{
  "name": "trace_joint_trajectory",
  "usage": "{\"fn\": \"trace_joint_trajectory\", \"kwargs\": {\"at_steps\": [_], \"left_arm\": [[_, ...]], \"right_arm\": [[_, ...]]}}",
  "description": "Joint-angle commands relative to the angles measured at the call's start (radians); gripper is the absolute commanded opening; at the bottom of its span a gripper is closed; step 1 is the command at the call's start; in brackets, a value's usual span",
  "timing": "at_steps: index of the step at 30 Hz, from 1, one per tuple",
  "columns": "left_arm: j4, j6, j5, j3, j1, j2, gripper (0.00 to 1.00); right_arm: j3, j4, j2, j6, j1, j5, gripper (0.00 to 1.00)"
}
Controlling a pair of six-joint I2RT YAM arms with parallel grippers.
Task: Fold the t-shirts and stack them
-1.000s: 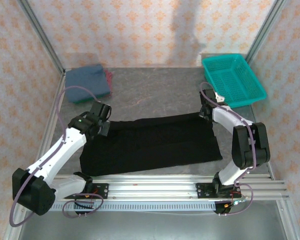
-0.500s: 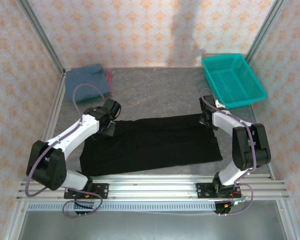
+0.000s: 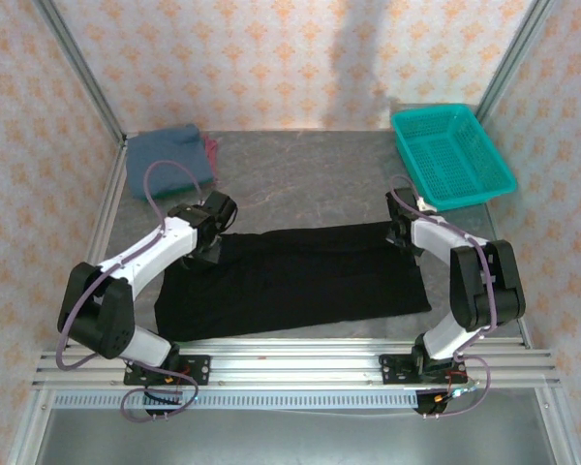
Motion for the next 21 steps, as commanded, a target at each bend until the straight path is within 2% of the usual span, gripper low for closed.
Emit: {"fn": "trace_joint_trajectory", "kwargs": {"at_steps": [1,5,10,18,21], "left_arm": [[-0.032,-0.038,-0.050,0.004,-0.004,-0.025,0.00],[-0.036,-0.042,-0.070,0.004,-0.006,-0.040,0.00],[-0.007,-0.015,-0.067,-0.003,-0.013,-0.114,0.00],[0.005,-0.001,-0.047,-0.034,-0.017,-0.181,0.00],[0.000,-0.007,-0.044,-0.035,-0.017,-0.188,0.00]], "right_arm": [[-0.006,-0.020,0.001,0.032,-0.011,0.019,0.00],[0.002,-0.036,0.018,0.066,-0.011,0.004,0.00],[0.006,-0.041,0.030,0.110,-0.011,-0.063,0.15],[-0.011,-0.032,0.043,0.184,-0.012,-0.107,0.15],[-0.013,-0.034,0.036,0.188,-0.016,-0.093,0.11]]}}
